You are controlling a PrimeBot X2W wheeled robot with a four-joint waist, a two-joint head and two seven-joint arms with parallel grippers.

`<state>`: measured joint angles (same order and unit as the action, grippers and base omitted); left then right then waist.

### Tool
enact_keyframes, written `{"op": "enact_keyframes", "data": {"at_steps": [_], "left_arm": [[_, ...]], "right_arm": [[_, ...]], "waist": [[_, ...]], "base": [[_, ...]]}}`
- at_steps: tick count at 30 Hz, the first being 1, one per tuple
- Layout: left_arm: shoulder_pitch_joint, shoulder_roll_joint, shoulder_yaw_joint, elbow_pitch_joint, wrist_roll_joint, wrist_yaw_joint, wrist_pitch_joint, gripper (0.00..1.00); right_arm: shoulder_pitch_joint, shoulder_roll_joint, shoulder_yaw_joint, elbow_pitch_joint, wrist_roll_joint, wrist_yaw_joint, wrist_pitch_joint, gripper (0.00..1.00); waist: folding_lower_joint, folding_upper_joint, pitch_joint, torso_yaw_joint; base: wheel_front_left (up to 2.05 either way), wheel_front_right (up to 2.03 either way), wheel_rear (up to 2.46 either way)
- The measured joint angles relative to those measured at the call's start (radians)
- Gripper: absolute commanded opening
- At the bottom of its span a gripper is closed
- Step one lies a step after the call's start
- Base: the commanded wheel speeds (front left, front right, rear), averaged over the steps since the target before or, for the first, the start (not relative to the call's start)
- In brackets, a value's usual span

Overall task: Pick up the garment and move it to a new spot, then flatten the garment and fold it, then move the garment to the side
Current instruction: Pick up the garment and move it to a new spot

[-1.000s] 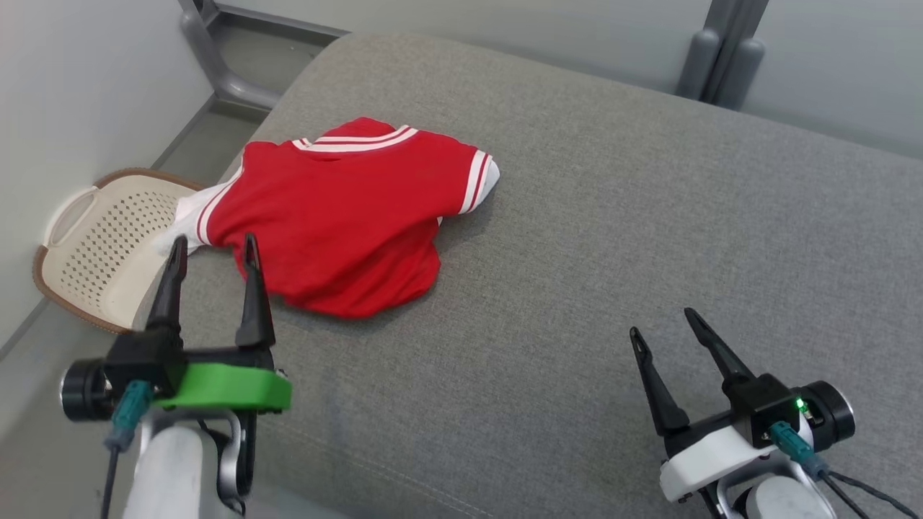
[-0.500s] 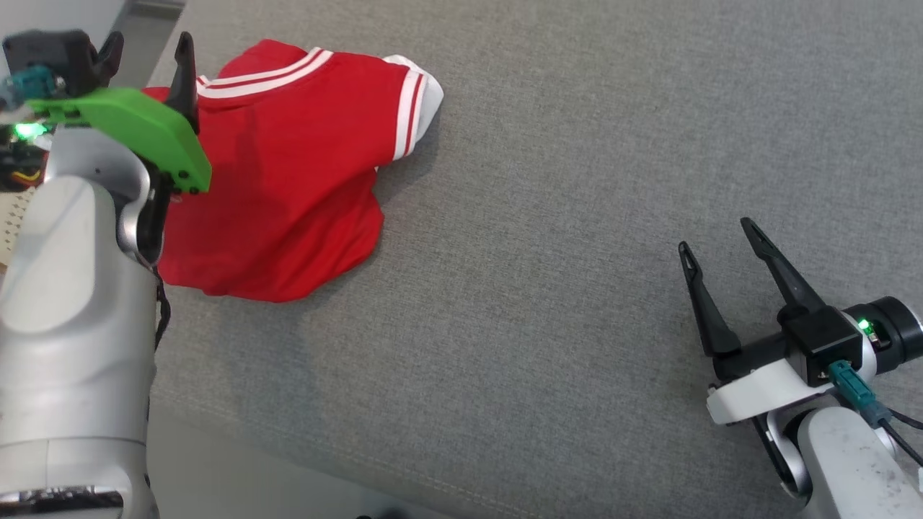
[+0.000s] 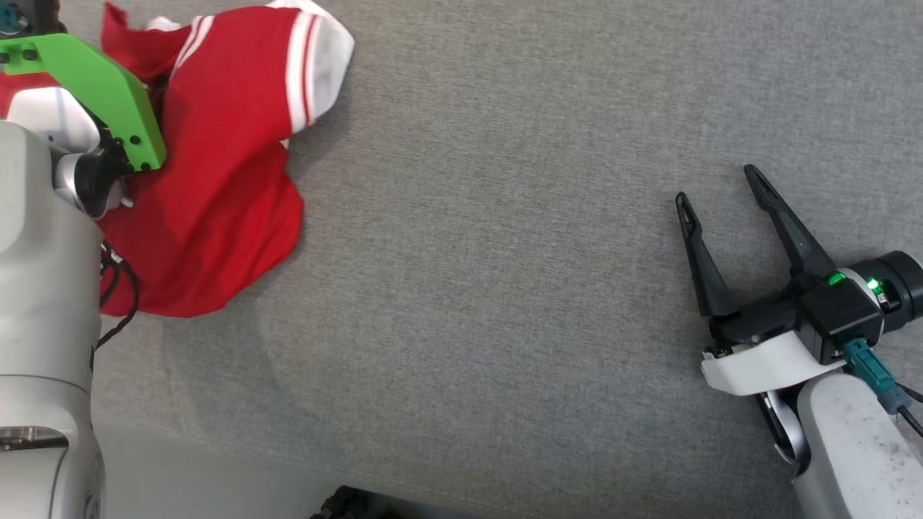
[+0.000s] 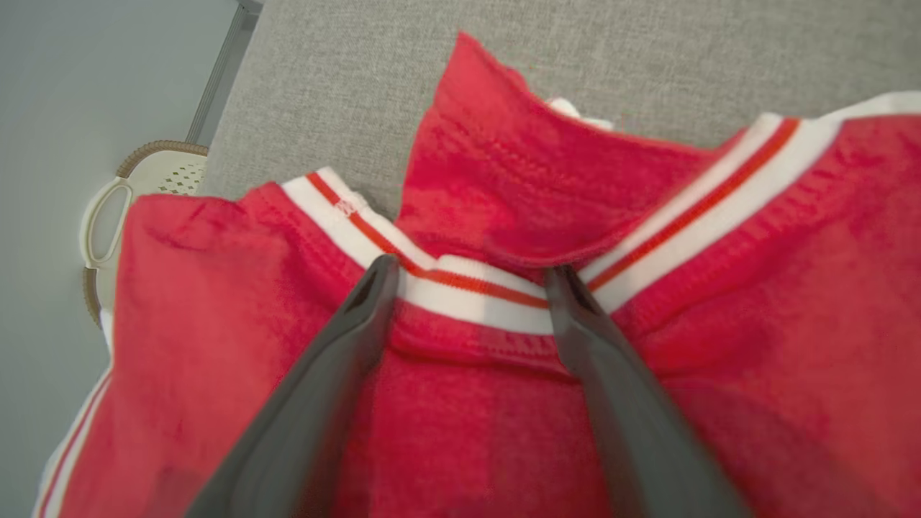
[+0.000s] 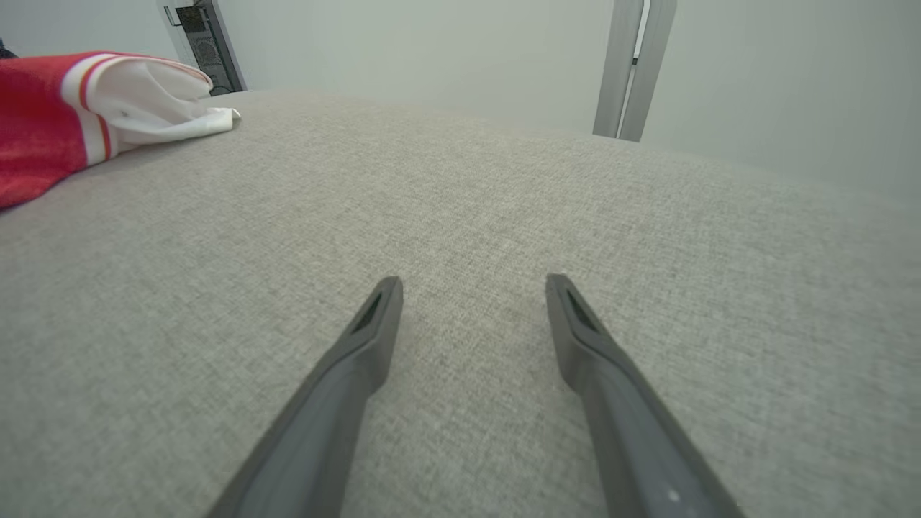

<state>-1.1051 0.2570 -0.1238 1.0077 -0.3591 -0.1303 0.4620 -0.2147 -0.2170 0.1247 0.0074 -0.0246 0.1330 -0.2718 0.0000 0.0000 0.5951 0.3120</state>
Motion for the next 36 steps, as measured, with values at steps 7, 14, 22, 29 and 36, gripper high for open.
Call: {"op": "enact_keyframes", "data": {"at_steps": [7, 14, 22, 29, 36], "left_arm": [[0.001, 0.020, -0.054, 0.006, -0.027, 0.000, -0.073, 0.00], [0.026, 0.037, -0.093, -0.035, -0.083, 0.000, -0.221, 0.00], [0.061, 0.114, -0.171, -0.174, -0.122, -0.001, -0.280, 0.00], [0.074, 0.190, -0.205, -0.406, -0.151, -0.001, -0.264, 0.00], [0.079, 0.234, -0.198, -0.658, -0.164, 0.012, -0.214, 0.00]], "right_arm": [[-0.016, 0.013, 0.001, -0.004, 0.000, 0.000, -0.003, 1.00], [0.006, 0.026, 0.002, 0.037, 0.003, -0.001, -0.001, 1.00], [0.058, 0.073, 0.036, 0.092, 0.014, -0.001, 0.007, 1.00], [0.088, 0.116, 0.059, 0.115, 0.025, -0.001, 0.007, 1.00], [0.083, 0.148, 0.061, 0.114, 0.034, -0.001, 0.007, 1.00]], "waist": [[0.0000, 0.0000, 0.020, -0.037], [0.0000, 0.0000, -0.034, -0.040], [0.0000, 0.0000, -0.153, -0.038], [0.0000, 0.0000, -0.272, -0.048], [0.0000, 0.0001, -0.354, -0.107]], "base": [[0.00, 0.00, 0.00], [0.00, 0.00, 0.00], [0.00, 0.00, 0.00], [0.00, 0.00, 0.00], [0.00, 0.00, 0.00]]}}
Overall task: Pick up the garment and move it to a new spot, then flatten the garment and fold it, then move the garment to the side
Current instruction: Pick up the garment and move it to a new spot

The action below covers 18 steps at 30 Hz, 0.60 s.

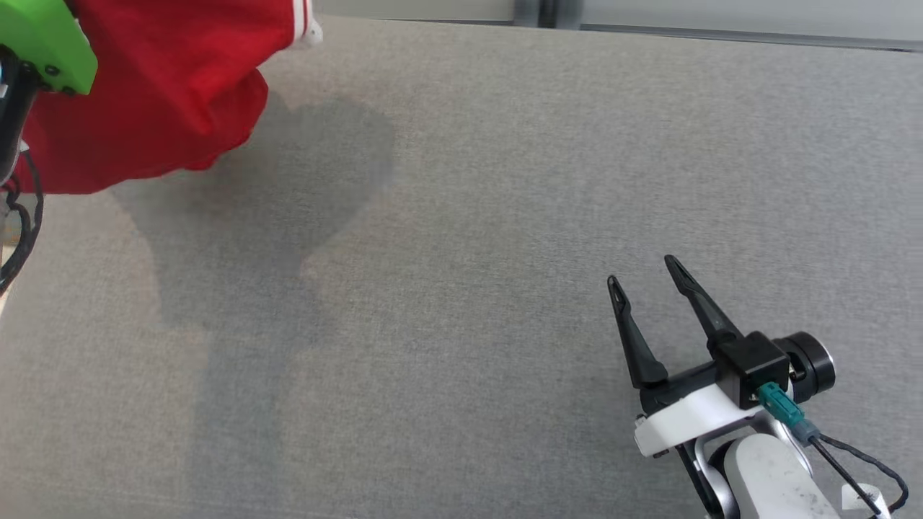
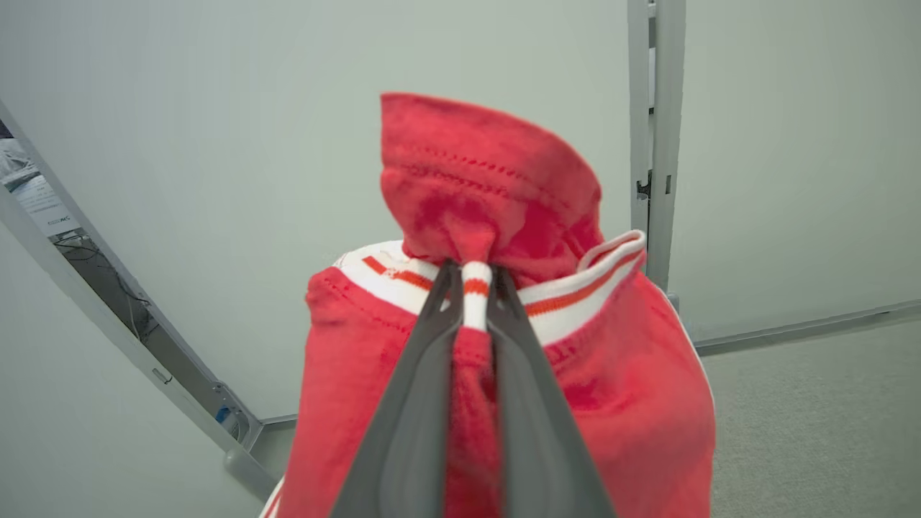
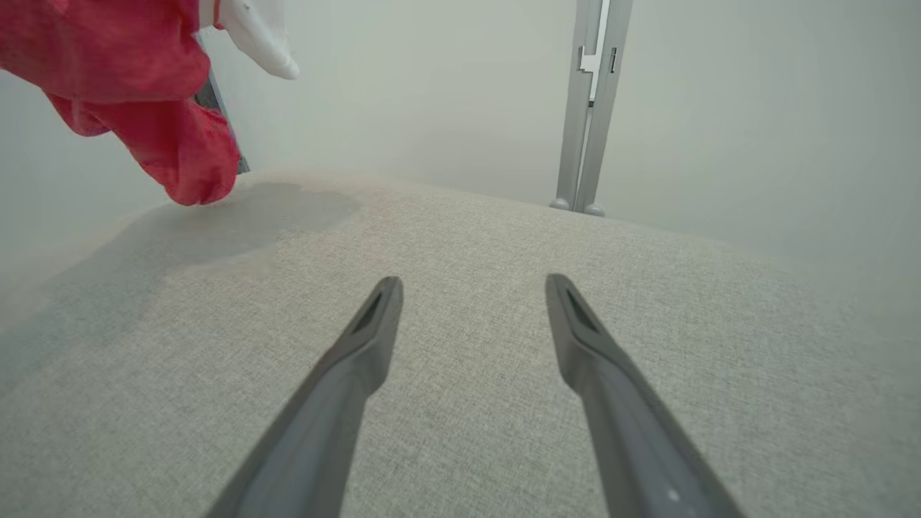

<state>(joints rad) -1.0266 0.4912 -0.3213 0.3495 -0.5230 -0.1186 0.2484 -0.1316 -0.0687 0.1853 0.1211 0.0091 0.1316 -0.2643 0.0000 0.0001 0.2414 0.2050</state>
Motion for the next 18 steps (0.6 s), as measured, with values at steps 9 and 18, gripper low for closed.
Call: {"op": "enact_keyframes", "data": {"at_steps": [9, 18], "left_arm": [[-0.029, -0.026, -0.038, -0.198, -0.023, 0.013, 0.082, 0.00], [-0.049, -0.140, -0.175, -0.204, -0.013, 0.006, 0.109, 0.00]], "right_arm": [[-0.043, 0.017, -0.013, -0.019, 0.020, 0.000, 0.000, 1.00], [-0.060, 0.017, -0.026, -0.036, 0.094, 0.000, 0.000, 1.00]], "waist": [[0.0000, 0.0000, -0.028, -0.149], [0.0000, 0.0000, 0.000, -0.347]], "base": [[0.00, 0.00, 0.00], [0.00, 0.00, 0.00]]}}
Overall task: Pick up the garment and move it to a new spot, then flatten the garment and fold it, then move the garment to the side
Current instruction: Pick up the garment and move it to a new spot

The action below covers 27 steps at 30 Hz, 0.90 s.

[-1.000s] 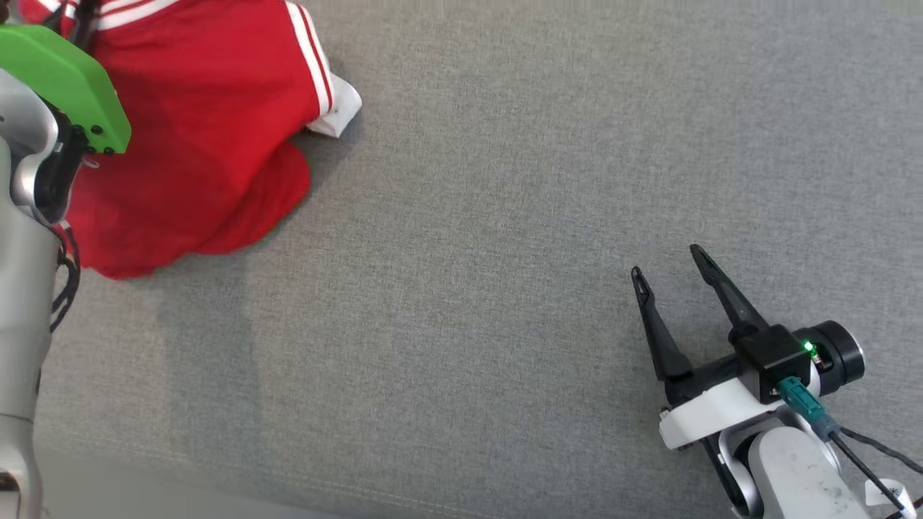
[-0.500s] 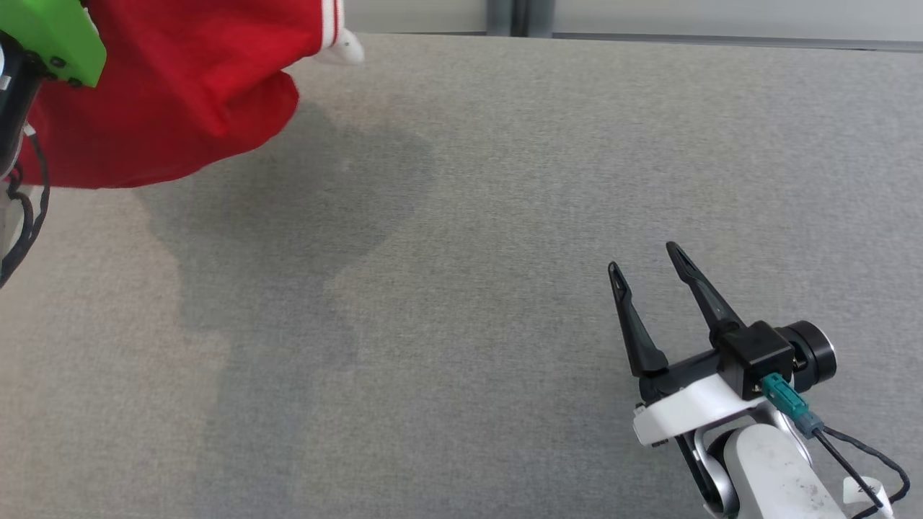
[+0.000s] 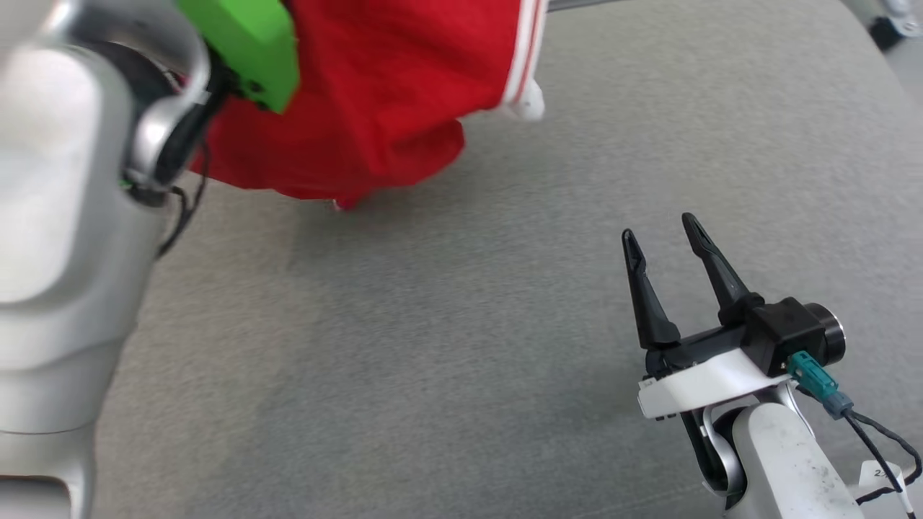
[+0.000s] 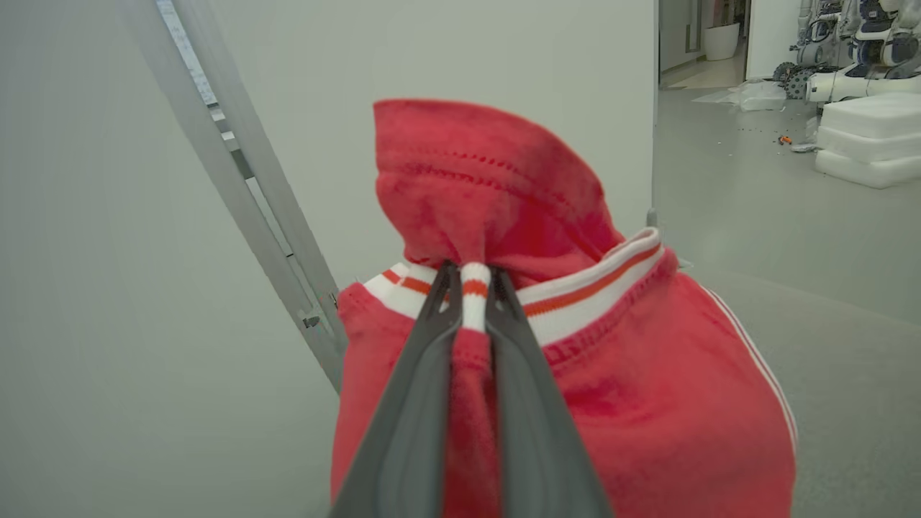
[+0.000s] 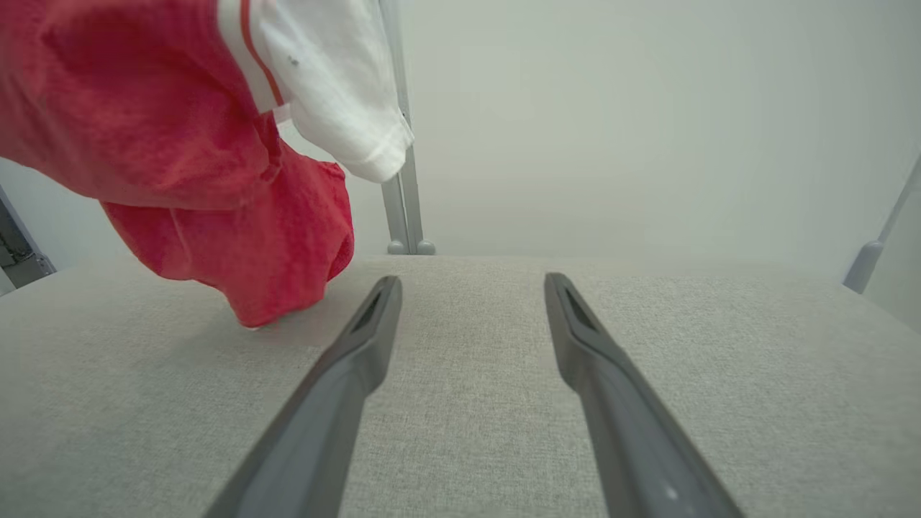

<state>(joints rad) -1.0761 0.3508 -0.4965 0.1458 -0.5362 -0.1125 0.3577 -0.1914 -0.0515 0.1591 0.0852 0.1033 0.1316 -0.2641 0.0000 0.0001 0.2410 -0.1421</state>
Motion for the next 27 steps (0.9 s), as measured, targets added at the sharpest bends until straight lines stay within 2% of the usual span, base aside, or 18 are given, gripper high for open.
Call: {"op": "enact_keyframes", "data": {"at_steps": [8, 13, 15, 16, 17, 18, 19, 23, 27], "left_arm": [[0.119, -0.094, -0.130, 0.179, 0.017, -0.008, -0.095, 0.00], [0.212, -0.165, -0.195, 0.346, 0.016, -0.011, -0.202, 0.00], [0.238, -0.193, -0.222, 0.414, 0.004, -0.011, -0.211, 0.00], [0.256, -0.207, -0.235, 0.434, -0.011, -0.012, -0.231, 0.10], [0.272, -0.224, -0.240, 0.444, -0.026, -0.012, -0.265, 0.33], [0.281, -0.234, -0.245, 0.448, -0.033, -0.015, -0.292, 0.59], [0.290, -0.241, -0.252, 0.447, -0.035, -0.015, -0.337, 1.00], [0.371, -0.254, -0.247, 0.441, -0.052, -0.016, -0.504, 1.00], [0.471, -0.245, -0.199, 0.403, -0.067, 0.031, -0.602, 1.00]], "right_arm": [[-0.012, 0.000, -0.006, -0.014, 0.040, 0.000, 0.000, 1.00], [-0.019, 0.000, -0.012, -0.020, 0.046, 0.000, 0.000, 1.00], [-0.019, 0.001, -0.017, -0.021, 0.043, 0.000, 0.000, 1.00], [-0.019, 0.001, -0.021, -0.020, 0.039, 0.000, 0.000, 1.00], [-0.019, 0.001, -0.026, -0.020, 0.032, 0.000, 0.000, 1.00], [-0.019, 0.001, -0.029, -0.021, 0.029, 0.000, 0.000, 1.00], [-0.019, 0.001, -0.031, -0.020, 0.022, 0.000, 0.000, 1.00], [-0.010, 0.001, -0.028, -0.021, 0.003, 0.000, 0.000, 1.00], [0.015, 0.001, -0.022, -0.020, -0.015, 0.000, 0.000, 1.00]], "waist": [[0.0000, -0.0001, 0.045, -0.131], [0.0000, -0.0001, 0.097, -0.166], [0.0000, -0.0001, 0.113, -0.171], [0.0000, -0.0001, 0.119, -0.173], [0.0000, -0.0001, 0.122, -0.172], [0.0000, -0.0001, 0.122, -0.170], [0.0000, -0.0001, 0.120, -0.168], [0.0000, -0.0001, 0.102, -0.154], [0.0000, -0.0001, 0.070, -0.125]], "base": [[0.00, 0.00, 0.00], [0.00, 0.00, 0.00], [0.00, 0.00, 0.00], [0.00, 0.00, 0.00], [0.00, 0.00, 0.00], [0.00, 0.00, 0.00], [0.00, 0.00, 0.00], [0.00, 0.00, 0.00], [0.00, 0.00, 0.00]]}}
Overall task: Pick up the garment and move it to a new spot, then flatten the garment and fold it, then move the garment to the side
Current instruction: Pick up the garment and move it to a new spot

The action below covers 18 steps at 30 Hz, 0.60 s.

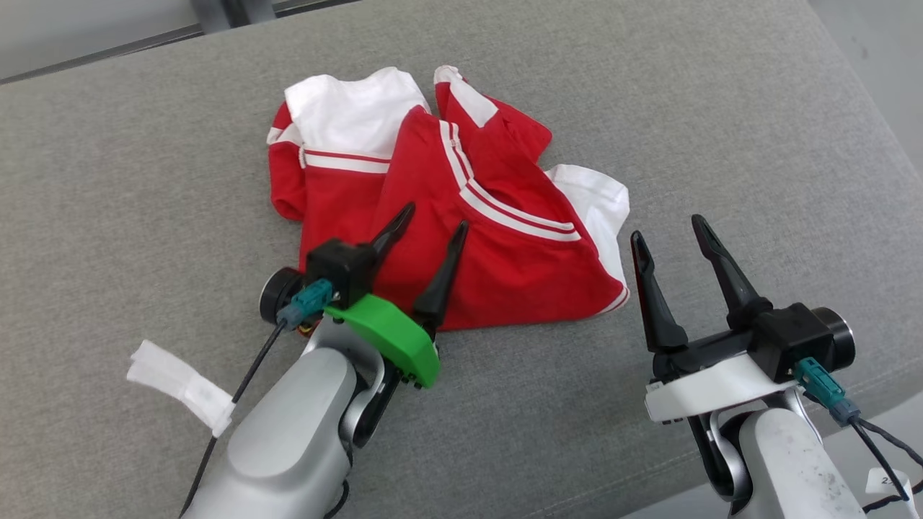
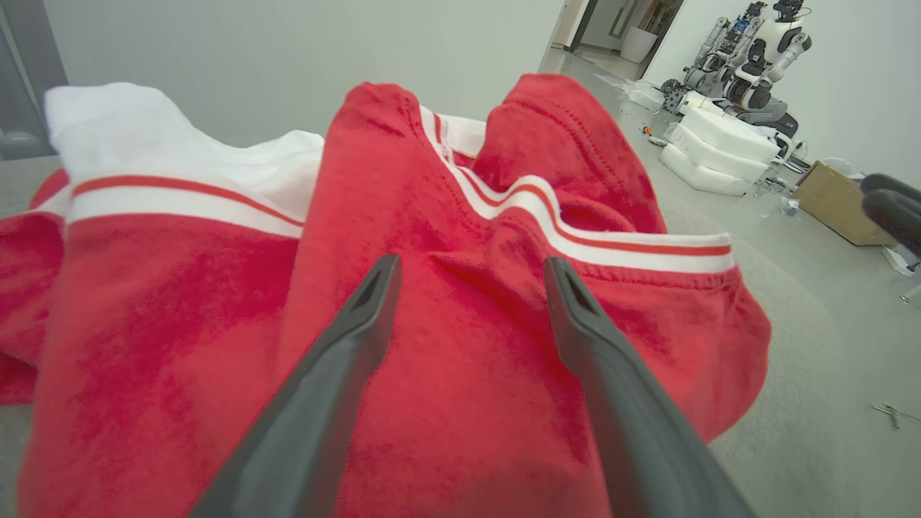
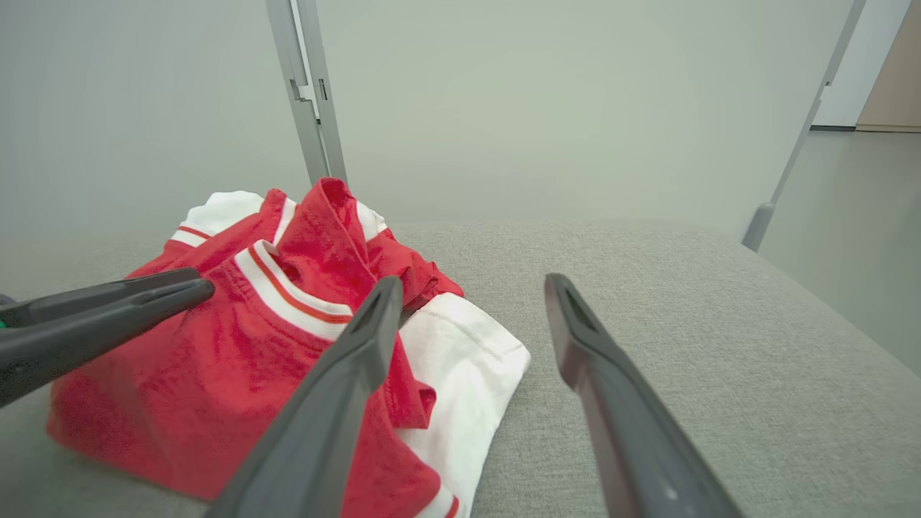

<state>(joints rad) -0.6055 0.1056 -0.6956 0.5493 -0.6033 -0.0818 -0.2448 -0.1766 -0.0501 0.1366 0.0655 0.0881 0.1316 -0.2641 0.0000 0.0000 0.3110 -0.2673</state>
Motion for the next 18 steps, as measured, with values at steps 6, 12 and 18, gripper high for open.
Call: {"op": "enact_keyframes", "data": {"at_steps": [6, 12, 18], "left_arm": [[0.175, 0.036, 0.135, -0.184, 0.070, 0.086, -0.017, 1.00], [0.395, 0.020, 0.331, -0.372, 0.202, 0.129, -0.018, 1.00], [0.543, -0.032, 0.458, -0.473, 0.314, 0.126, -0.018, 1.00]], "right_arm": [[0.042, 0.001, 0.015, 0.007, -0.024, 0.000, 0.000, 1.00], [0.075, 0.001, 0.036, 0.016, -0.036, 0.000, 0.000, 1.00], [0.127, 0.001, 0.032, 0.022, -0.039, 0.000, 0.000, 1.00]], "waist": [[0.0000, 0.0000, -0.062, 0.074], [0.0000, 0.0000, -0.131, 0.149], [0.0000, 0.0000, -0.204, 0.204]], "base": [[0.00, 0.00, 0.00], [0.00, 0.00, 0.00], [0.00, 0.00, 0.00]]}}
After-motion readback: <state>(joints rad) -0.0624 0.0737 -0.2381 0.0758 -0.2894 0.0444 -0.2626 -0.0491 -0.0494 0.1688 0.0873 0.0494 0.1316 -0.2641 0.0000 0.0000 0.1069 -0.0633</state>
